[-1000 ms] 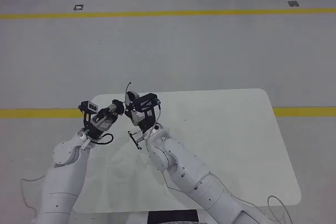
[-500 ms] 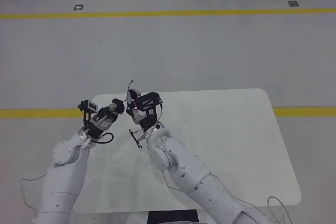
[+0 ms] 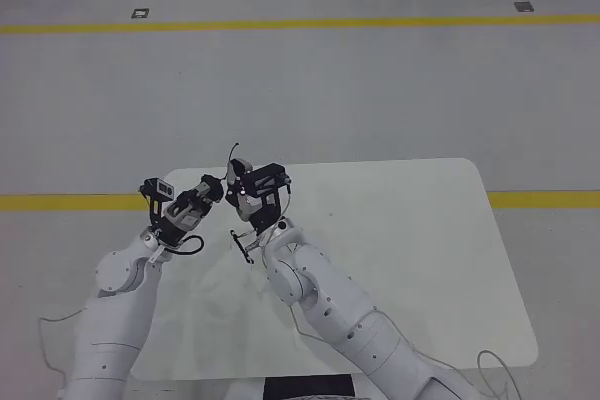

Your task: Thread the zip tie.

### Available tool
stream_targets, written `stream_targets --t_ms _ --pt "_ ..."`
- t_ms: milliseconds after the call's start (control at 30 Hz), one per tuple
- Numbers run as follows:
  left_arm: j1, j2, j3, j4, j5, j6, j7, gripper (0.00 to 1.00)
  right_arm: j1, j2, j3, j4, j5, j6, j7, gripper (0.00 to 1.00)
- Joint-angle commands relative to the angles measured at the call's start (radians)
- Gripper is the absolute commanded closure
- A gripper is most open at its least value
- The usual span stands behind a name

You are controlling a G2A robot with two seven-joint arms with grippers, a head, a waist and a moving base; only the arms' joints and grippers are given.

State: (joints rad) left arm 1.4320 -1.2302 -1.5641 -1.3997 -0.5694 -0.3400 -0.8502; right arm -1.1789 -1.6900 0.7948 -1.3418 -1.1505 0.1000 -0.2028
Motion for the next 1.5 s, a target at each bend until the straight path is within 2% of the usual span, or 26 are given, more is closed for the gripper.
stream_targets --t_ms 0,200,1200,1467 --pt "0.002 -0.003 -0.003 -0.004 -0.006 0.0 0.003 1.0 0.0 0.0 0.0 0.0 0.0 0.0 0.0 1.0" --pt "-0.001 -0.016 -0.017 -0.009 -0.01 0.0 -0.025 1.0 0.0 0.0 0.0 0.0 0.0 0.0 0.0 1.0" --pt "-0.001 -0.016 -0.017 -0.009 -0.01 0.0 -0.025 1.0 0.0 0.0 0.0 0.0 0.0 0.0 0.0 1.0" --pt "-0.001 -0.016 -0.017 -0.009 -0.01 0.0 -0.025 1.0 -0.037 0.013 0.035 -0.055 -0.034 -0.026 0.003 1.0"
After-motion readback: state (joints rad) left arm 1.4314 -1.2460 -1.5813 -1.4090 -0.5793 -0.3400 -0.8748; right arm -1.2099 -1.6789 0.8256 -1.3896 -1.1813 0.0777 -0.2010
